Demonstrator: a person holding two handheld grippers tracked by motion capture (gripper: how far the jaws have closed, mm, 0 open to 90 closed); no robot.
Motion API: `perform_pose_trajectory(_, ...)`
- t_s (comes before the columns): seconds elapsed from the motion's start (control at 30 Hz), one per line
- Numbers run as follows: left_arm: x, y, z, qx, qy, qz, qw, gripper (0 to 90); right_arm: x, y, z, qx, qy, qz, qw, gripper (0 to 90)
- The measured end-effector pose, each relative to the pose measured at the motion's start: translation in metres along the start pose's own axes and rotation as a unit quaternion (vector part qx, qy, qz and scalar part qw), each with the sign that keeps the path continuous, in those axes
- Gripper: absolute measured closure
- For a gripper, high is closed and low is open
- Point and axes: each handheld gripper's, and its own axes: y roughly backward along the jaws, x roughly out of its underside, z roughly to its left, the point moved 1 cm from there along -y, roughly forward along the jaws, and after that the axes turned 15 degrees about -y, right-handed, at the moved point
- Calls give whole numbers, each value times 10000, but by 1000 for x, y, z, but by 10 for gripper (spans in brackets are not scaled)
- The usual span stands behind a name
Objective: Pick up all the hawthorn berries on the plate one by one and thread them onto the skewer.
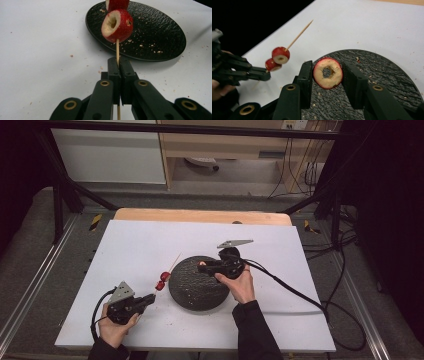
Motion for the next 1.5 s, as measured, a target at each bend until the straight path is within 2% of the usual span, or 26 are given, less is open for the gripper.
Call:
perform_pose_trajectory(0.13,-5,-3,-5,46,-7,-30,10000,881,6,10,-5,-198,-249,-348,9989,625)
perform_pose_trajectory(0.3,-13,-6,-13,76,-89,-121,9999,881,15,17,-12,-577,-721,-771,9927,625)
perform_pose_trajectory(0.33,-15,-7,-14,83,-90,-130,9998,882,17,19,-13,-679,-850,-875,9902,625)
perform_pose_trajectory(0.43,-20,-9,-17,94,-83,-186,9997,881,22,22,-17,-790,-1076,-1158,9843,625)
perform_pose_trajectory(0.7,-30,-14,-27,90,-130,-342,9993,881,29,28,-25,-1017,-1527,-1721,9679,626)
perform_pose_trajectory(0.73,-30,-16,-28,101,-125,-342,9993,881,29,29,-26,-1014,-1536,-1756,9671,626)
perform_pose_trajectory(0.77,-31,-17,-29,95,-135,-353,9992,881,29,29,-26,-1032,-1612,-1812,9647,626)
perform_pose_trajectory(0.83,-33,-19,-32,116,-124,-370,9992,881,28,30,-26,-1029,-1642,-1898,9625,626)
perform_pose_trajectory(1.07,-37,-25,-42,153,-163,-482,9986,882,24,35,-26,-1086,-1832,-2221,9515,626)
perform_pose_trajectory(1.27,-36,-29,-50,205,-231,-570,9979,881,18,37,-27,-1153,-1986,-2534,9397,626)
perform_pose_trajectory(1.33,-35,-30,-53,213,-273,-572,9978,881,17,37,-27,-1181,-2029,-2579,9372,626)
perform_pose_trajectory(1.5,-35,-36,-58,294,-229,-566,9977,882,16,36,-28,-1212,-2149,-2671,9316,626)
